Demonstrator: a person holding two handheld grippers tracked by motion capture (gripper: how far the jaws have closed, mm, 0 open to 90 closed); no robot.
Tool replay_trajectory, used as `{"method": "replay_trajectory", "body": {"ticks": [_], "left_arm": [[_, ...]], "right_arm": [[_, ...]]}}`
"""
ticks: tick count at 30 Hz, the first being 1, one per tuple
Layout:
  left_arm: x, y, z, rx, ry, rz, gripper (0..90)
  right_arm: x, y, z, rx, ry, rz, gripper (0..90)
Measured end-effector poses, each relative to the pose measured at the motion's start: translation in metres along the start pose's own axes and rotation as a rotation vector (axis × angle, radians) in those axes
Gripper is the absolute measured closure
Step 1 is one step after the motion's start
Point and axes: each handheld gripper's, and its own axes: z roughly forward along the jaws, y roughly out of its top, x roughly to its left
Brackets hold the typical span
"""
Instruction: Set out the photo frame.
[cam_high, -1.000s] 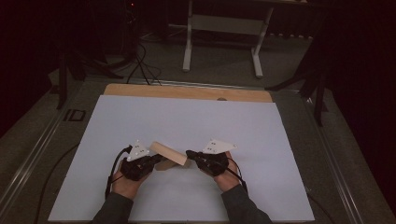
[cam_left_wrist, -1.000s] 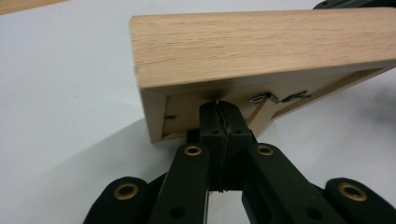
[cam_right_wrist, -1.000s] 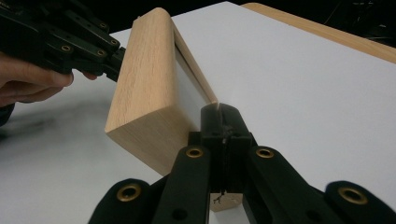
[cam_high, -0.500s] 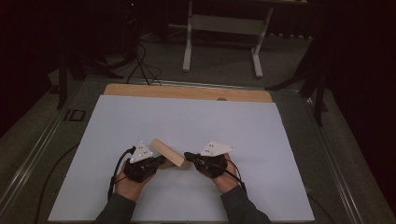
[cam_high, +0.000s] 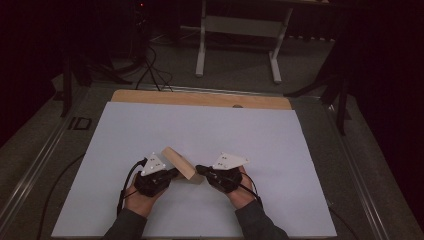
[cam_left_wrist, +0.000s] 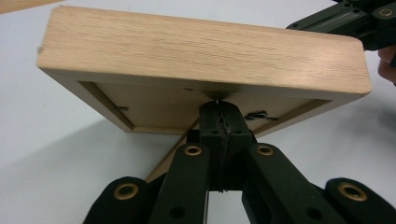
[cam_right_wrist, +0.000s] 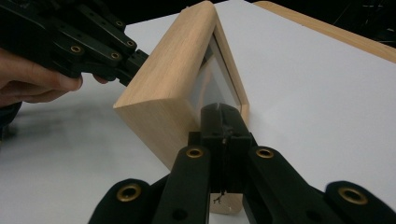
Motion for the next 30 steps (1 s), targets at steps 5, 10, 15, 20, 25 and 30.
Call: {"method": "replay_trajectory", "body": {"ticks": [5,10,15,20,25,30], "left_arm": [[-0.001,-0.001,0.001,0.001,-0.001,0.001,89.5],[-0.001,-0.001,0.002,0.005,0.002,0.001,89.5],[0.000,-0.002,0.004,0.010,0.001,0.003,89.5],[0.001,-0.002,0.004,0.011,0.003,-0.001,89.5],[0.002,-0.002,0.005,0.006,0.010,-0.010,89.5],[0.004,-0.002,0.005,0.003,0.010,-0.022,89.6]], "right_arm": [[0.002,0.000,0.001,0.000,0.007,-0.006,89.6],[0.004,0.001,0.001,-0.001,0.016,-0.013,89.6],[0.006,0.001,0.002,-0.001,0.021,-0.016,89.6],[0.007,0.001,0.002,-0.002,0.025,-0.018,89.7],[0.009,0.001,0.004,0.002,0.036,-0.019,89.6],[0.012,0.000,0.005,0.004,0.044,-0.028,89.6]]}}
